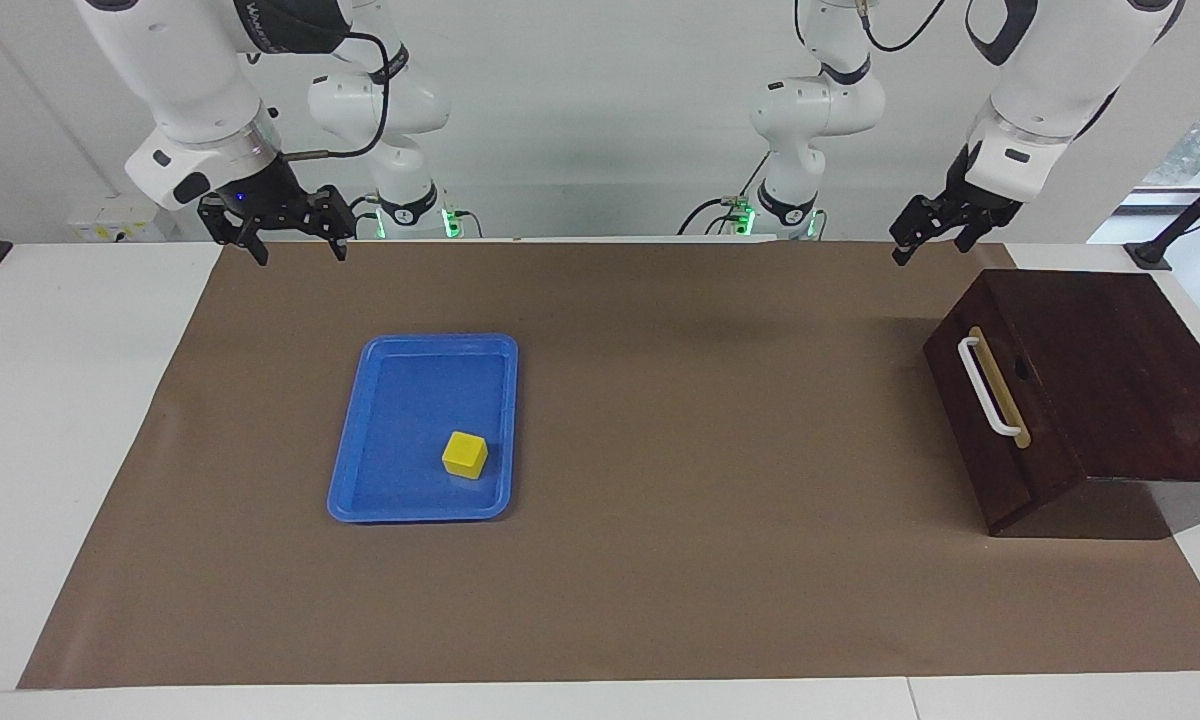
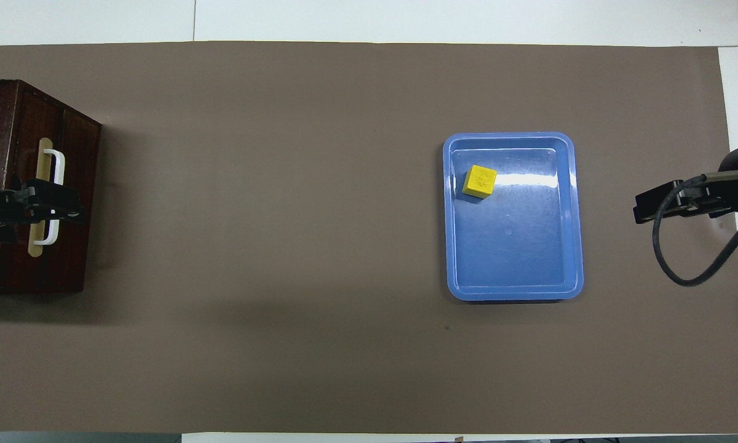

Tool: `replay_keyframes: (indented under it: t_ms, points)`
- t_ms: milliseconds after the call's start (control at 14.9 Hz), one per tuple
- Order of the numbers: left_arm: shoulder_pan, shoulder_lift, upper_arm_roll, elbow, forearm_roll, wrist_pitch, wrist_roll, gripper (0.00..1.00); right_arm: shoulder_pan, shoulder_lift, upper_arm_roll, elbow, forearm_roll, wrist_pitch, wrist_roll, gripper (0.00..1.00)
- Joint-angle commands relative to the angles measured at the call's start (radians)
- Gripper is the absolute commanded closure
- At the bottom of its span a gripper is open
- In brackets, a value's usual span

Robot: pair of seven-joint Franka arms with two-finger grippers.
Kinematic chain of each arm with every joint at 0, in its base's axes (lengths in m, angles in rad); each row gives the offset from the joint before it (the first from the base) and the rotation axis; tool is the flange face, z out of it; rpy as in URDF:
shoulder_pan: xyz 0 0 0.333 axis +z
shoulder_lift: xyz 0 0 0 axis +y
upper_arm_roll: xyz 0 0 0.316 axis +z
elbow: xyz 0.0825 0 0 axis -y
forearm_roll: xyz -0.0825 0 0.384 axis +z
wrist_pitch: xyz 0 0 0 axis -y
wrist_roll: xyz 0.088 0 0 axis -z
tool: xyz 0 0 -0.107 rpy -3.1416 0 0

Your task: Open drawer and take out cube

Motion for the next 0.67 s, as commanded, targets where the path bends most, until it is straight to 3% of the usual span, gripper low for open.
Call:
replay_keyframes:
  t_ms: [0, 604]
  points:
    - [-0.03, 0.034, 0.009, 0.027, 0.0, -0.02, 0.024, 0.0, -0.032, -0.014, 0.009, -0.003, -0.017, -0.015, -0.021, 0.0]
    - [-0.044, 0.066, 0.01, 0.069, 0.019, -0.078, 0.145, 0.0, -0.032, -0.005, 0.008, 0.025, -0.023, -0.038, -0.018, 0.0]
